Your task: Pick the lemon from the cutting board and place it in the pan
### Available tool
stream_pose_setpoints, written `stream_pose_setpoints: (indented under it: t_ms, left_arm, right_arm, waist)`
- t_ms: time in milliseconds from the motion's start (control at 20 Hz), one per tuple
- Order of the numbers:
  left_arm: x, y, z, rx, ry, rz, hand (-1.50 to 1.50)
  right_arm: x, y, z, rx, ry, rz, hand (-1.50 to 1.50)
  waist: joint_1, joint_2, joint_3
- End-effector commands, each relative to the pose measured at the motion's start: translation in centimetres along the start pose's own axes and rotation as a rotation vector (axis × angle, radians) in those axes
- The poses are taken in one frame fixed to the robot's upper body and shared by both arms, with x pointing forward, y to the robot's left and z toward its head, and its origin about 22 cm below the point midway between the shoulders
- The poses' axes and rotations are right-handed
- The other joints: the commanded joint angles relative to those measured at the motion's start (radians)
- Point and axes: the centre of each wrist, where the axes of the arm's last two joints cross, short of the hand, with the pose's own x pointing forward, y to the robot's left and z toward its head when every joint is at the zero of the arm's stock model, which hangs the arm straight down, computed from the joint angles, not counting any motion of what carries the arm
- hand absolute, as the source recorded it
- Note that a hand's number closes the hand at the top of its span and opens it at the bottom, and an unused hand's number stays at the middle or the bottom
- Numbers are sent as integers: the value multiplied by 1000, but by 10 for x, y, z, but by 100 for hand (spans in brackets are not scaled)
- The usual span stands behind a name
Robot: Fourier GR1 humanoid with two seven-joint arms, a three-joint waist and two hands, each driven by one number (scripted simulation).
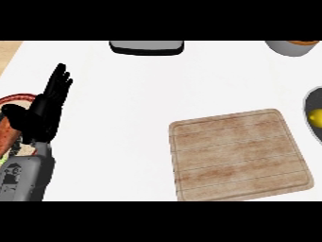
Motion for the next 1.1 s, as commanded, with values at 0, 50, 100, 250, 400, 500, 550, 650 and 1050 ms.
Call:
stream_pose_setpoints:
  t_ms: [0,50,100,250,400,500,550,650,1050]
  left_arm:
    - [-4,6,7,18,0,0,0]
    - [4,-10,0,10,3,-8,0]
    - [4,3,3,14,8,4,0]
    - [3,7,9,25,9,-6,0]
    - [-4,13,10,59,16,-7,0]
    - [-7,28,13,57,29,-17,0]
    - [-6,15,9,70,25,-1,0]
    - [-13,25,12,67,38,-12,0]
    - [-16,25,12,89,38,-15,0]
  right_arm:
    - [-3,-39,27,-51,-15,-141,-150]
    - [-2,-36,23,-30,-32,-185,-150]
    - [-13,-39,43,9,-27,-230,-150]
    - [2,-81,54,45,-48,-276,-150]
    - [-6,-92,80,76,-70,-321,-150]
    - [-2,-103,86,61,-83,-326,-150]
    - [-2,-108,92,86,-70,-323,-150]
    - [2,-117,97,89,-71,-327,-150]
    - [5,-133,120,110,-45,-304,-150]
  waist:
    - [-10,-3,0]
    - [-17,-4,0]
    - [-24,-8,-1]
    - [-30,-14,-1]
    - [-62,-19,0]
    - [-60,-20,0]
    - [-73,-20,0]
    - [-77,-22,-2]
    - [-93,-25,-2]
